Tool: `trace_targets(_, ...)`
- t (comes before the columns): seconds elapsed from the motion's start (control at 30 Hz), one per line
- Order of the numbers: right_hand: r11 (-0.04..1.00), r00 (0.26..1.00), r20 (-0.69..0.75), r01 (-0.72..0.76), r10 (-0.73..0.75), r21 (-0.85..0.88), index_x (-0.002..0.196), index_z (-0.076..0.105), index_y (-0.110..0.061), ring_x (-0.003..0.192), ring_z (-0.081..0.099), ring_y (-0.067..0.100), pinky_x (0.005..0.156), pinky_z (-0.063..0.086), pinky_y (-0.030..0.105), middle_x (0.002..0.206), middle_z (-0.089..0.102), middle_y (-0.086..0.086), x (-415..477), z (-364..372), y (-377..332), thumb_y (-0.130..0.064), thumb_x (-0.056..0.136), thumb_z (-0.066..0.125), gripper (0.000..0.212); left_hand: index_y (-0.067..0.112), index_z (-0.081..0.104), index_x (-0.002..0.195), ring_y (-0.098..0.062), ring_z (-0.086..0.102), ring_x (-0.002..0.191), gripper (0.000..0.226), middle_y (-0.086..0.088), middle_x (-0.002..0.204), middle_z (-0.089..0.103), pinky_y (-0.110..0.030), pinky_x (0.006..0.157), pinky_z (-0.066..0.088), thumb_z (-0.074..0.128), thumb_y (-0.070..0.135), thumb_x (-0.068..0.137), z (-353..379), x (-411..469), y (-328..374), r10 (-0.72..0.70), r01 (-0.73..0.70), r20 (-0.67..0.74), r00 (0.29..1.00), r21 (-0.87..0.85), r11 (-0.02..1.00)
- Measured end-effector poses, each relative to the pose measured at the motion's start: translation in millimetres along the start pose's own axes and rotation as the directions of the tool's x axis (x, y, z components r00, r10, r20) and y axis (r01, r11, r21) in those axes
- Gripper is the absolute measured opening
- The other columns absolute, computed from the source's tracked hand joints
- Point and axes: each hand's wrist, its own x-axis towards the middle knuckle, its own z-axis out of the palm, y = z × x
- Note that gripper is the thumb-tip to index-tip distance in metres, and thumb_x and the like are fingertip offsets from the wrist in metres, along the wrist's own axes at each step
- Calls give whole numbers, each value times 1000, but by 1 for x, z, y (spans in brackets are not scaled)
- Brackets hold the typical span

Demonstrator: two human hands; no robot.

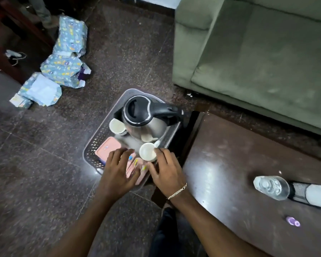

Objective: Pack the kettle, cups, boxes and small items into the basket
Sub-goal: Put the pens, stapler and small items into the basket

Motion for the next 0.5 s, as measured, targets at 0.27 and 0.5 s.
trace_targets(0.27,961,962,-76,-267,263,-65,140,47,-15,116,54,25,100,48,36,135,52,3,-69,-65,93,-50,93,58,59,13,54,140,-29,52,128,62,-8,139,53,-39,109,44,69,46,90,70,24,88,217,-209,140,966,-74,975)
trace_targets(0.5,896,895,-167,-433,415,-96,134,56,-6,114,57,29,100,49,38,129,59,12,-147,-123,165,-41,87,70,60,13,49,144,-26,52,126,62,-7,138,50,-39,110,45,66,45,93,149,22,179,417,-386,257,872,-162,908)
